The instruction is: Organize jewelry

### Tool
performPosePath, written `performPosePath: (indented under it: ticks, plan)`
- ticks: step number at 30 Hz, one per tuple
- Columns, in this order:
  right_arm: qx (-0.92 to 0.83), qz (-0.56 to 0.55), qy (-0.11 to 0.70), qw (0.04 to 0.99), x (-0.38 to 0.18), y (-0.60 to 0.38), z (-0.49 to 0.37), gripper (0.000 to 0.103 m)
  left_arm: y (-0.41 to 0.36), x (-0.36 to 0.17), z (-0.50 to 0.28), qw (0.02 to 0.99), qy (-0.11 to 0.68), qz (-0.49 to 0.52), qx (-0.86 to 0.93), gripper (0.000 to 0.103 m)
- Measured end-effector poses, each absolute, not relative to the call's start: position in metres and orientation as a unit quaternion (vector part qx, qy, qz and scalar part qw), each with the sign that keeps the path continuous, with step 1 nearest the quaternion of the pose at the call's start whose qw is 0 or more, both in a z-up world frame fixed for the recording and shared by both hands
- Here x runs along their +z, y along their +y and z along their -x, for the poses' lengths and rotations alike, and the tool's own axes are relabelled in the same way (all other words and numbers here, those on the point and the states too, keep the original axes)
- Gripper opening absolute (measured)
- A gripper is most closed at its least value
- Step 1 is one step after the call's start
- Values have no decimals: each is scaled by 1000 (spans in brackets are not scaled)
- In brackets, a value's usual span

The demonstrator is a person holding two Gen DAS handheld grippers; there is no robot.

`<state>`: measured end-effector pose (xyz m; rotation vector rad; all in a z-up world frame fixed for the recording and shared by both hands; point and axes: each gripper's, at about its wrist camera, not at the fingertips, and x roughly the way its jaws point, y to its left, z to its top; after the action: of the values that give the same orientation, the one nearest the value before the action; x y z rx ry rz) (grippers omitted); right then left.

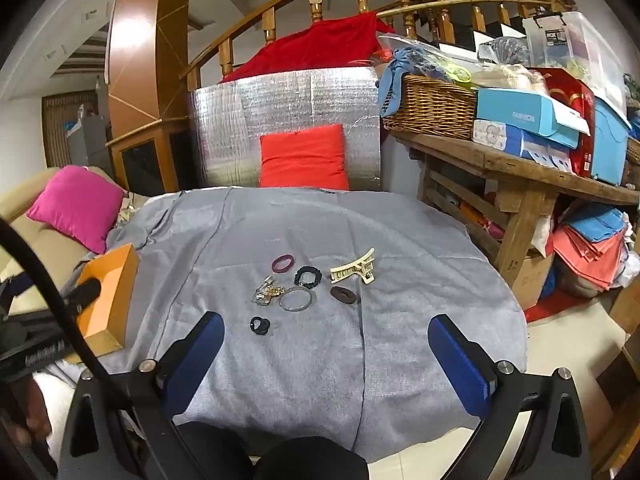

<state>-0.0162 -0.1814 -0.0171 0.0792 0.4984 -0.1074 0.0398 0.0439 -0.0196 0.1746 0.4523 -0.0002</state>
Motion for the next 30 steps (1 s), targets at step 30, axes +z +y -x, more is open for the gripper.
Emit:
performPosePath:
  ticks: [30]
  plan:
    - [-89,-4,285,954,-46,-164,-41,103,135,-187,-220,920,270,-275,63,103]
